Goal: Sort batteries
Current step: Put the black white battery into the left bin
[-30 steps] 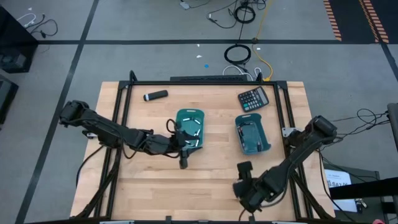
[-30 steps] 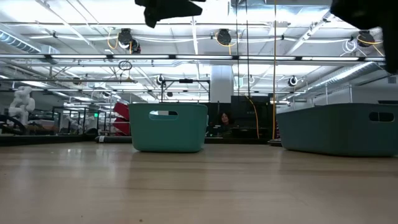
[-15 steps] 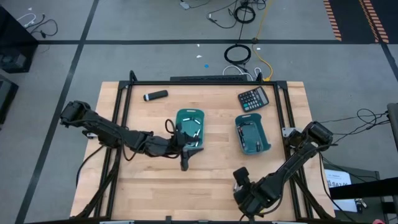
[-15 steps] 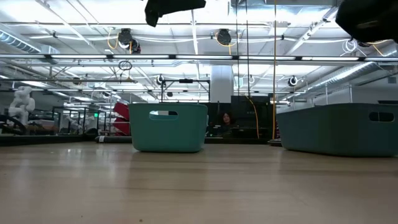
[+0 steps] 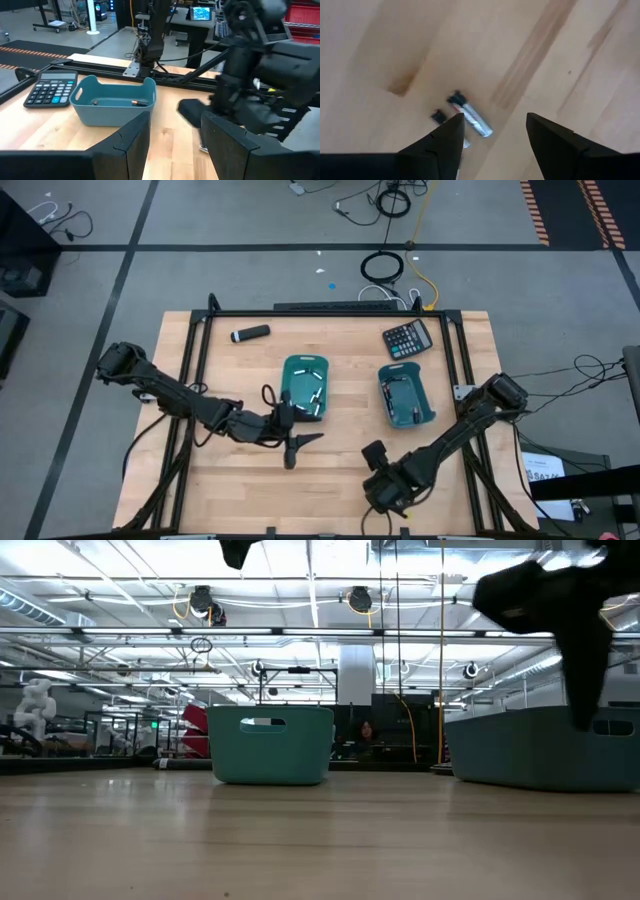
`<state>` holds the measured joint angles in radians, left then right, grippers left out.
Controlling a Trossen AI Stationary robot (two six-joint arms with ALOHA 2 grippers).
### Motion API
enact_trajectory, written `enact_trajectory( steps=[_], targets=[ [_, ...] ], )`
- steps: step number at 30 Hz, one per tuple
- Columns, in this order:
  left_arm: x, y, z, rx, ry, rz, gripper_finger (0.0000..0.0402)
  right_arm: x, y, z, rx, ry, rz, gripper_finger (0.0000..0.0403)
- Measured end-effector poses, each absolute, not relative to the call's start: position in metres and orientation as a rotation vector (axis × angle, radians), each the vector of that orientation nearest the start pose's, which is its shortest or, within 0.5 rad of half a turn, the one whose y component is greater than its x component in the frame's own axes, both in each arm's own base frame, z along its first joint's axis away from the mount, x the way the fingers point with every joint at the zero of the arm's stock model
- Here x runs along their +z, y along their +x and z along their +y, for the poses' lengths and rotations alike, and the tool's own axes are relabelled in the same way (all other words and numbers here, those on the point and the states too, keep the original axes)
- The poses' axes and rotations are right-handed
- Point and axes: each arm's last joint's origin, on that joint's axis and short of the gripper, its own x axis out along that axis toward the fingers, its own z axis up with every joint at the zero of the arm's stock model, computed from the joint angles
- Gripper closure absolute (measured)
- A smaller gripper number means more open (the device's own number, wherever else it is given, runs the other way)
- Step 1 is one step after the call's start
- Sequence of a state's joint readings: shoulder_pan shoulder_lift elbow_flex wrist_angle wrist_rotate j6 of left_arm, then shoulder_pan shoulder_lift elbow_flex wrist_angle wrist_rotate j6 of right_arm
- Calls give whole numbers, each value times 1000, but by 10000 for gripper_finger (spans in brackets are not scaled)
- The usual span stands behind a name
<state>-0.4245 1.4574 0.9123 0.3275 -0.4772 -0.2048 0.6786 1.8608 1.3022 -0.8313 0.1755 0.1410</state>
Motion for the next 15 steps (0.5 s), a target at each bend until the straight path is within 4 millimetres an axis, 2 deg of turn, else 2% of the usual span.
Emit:
enact_trajectory(
  steps=[3, 15],
  targets=[
    [270, 298, -123, 66, -107, 191, 215, 177, 281, 215, 354, -512, 1305, 199],
    [266, 296, -124, 93, -112, 219, 215, 178, 281, 217, 519, -613, 1282, 199]
  ],
)
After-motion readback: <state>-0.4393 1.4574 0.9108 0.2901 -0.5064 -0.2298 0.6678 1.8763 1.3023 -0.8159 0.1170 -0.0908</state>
